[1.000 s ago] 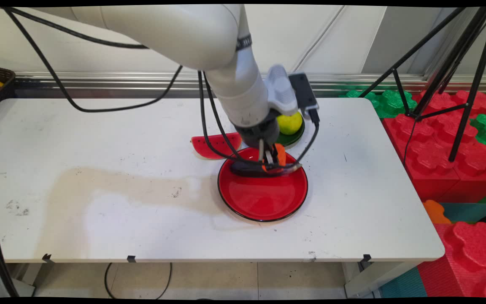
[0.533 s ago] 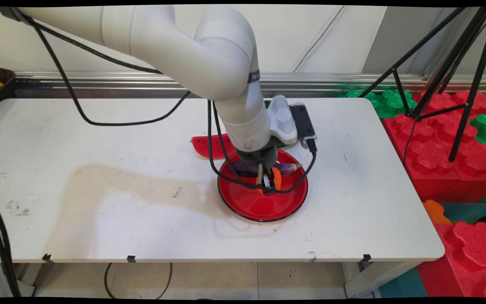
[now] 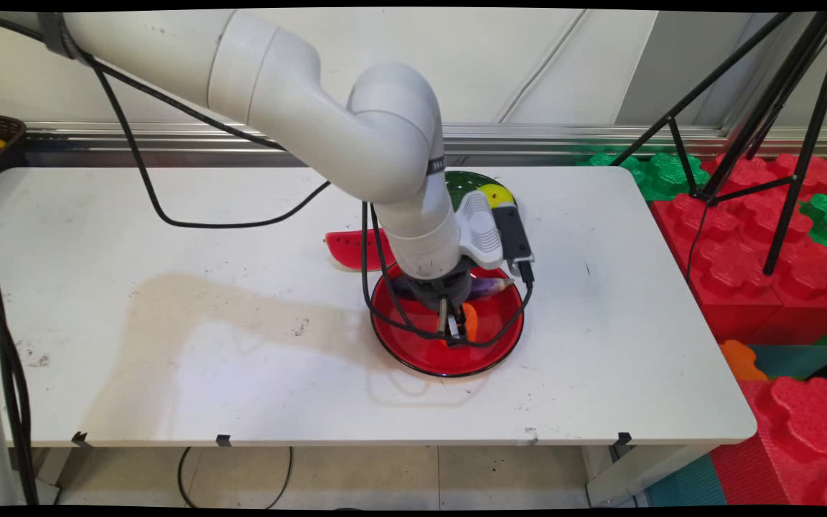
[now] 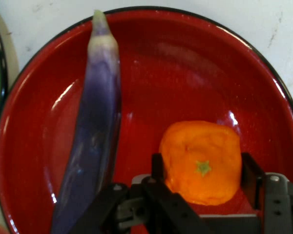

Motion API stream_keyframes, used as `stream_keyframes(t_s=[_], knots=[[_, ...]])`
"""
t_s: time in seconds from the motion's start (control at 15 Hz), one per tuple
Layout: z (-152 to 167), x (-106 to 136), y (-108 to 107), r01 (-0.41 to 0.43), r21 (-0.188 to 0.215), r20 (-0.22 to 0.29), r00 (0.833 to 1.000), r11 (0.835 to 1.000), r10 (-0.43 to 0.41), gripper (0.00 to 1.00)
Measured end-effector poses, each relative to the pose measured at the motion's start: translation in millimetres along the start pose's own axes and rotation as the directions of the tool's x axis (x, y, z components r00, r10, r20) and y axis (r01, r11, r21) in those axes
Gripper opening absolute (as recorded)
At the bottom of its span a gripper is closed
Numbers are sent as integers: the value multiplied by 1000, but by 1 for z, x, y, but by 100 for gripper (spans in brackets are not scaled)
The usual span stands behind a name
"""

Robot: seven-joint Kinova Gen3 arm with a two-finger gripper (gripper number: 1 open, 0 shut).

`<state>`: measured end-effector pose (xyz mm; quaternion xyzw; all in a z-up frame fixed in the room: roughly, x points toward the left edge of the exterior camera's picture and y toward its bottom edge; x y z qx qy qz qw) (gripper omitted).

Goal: Place the picked object on the red plate

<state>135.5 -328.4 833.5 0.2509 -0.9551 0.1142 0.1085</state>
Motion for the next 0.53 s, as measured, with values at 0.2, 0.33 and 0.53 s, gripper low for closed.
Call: stream_keyframes(t_s=[0.2, 0.33, 0.53], knots=[[7, -2, 1, -9, -12, -9, 1000, 1000, 8, 0], [10, -5, 2, -14, -15, -16, 1000, 1000, 14, 100], [10, -8, 0, -21, -14, -30, 999, 1000, 21, 100]])
